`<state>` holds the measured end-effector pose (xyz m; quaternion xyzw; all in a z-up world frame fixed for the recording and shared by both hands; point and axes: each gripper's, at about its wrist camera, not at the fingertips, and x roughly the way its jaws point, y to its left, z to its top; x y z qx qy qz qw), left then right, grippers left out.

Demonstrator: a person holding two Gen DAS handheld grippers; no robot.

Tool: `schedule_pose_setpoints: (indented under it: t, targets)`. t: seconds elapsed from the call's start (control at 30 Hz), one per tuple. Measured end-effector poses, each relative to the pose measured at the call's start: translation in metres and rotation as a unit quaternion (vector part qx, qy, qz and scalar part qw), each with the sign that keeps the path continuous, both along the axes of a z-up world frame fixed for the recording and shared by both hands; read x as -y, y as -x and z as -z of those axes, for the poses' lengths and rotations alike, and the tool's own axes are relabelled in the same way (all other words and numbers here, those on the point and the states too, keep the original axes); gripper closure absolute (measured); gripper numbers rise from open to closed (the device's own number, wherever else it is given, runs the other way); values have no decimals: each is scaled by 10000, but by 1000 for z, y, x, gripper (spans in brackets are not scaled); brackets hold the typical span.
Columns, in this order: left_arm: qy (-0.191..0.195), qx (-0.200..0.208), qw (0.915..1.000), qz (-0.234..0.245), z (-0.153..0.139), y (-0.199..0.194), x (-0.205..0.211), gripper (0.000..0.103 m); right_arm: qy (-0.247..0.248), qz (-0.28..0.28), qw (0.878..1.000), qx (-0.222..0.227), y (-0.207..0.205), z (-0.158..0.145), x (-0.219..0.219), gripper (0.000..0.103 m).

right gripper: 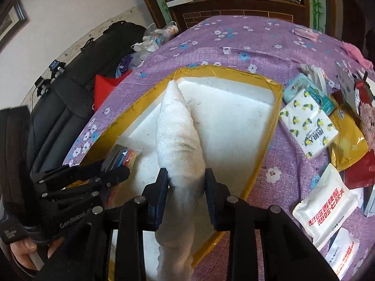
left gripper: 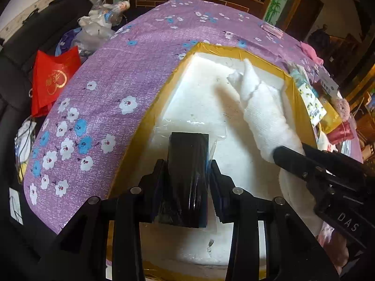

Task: Organize soft objects

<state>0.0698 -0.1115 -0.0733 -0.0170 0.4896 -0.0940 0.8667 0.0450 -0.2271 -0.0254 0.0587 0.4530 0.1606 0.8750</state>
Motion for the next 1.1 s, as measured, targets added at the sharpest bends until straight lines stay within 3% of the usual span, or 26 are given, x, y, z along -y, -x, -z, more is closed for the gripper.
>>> schedule_pose_setpoints:
  t: [0.17,0.3,0.33,0.43,0.5,0.57,0.67,0.8,1.0,1.1]
  targets:
    - [-7,113,9999,46,-1,7,2,65,-75,-42,9999,135,2,1,-2,63]
    - [484,371,9981,44,-10,20,-7,38,-649,-22,9964,549,19,-14,13,37]
    - [528,473,9975,-22,-14,23,-8,37,-771,-61,9949,653,25,-19,18,34]
    - [617,816,9943,-297,-26,35,-15,36,-1076,-154,9902,877,43,-29,37,34]
    - [445,1034,9934,-197,-31,42,-11,36,-1280,-200,9868,975,56,-31,54,34]
    - [20,730,9973,-121,-31,42,0,36,-1338,-210,9857,999,65,-31,67,34]
    - [588,877,9942,226,-47,58,11,36,-1425,-61,9840,1068,83,-29,97,34]
    - [708,1168,9871,840,-67,76,59,36,-1553,334,9818,1042,98,-25,146,34]
    - [522,669,9803,1784,-56,65,152,36,-1588,967,9794,788,104,-14,214,34]
    - [374,424,9796,1927,-45,55,180,36,-1529,1215,9784,681,105,-7,233,34]
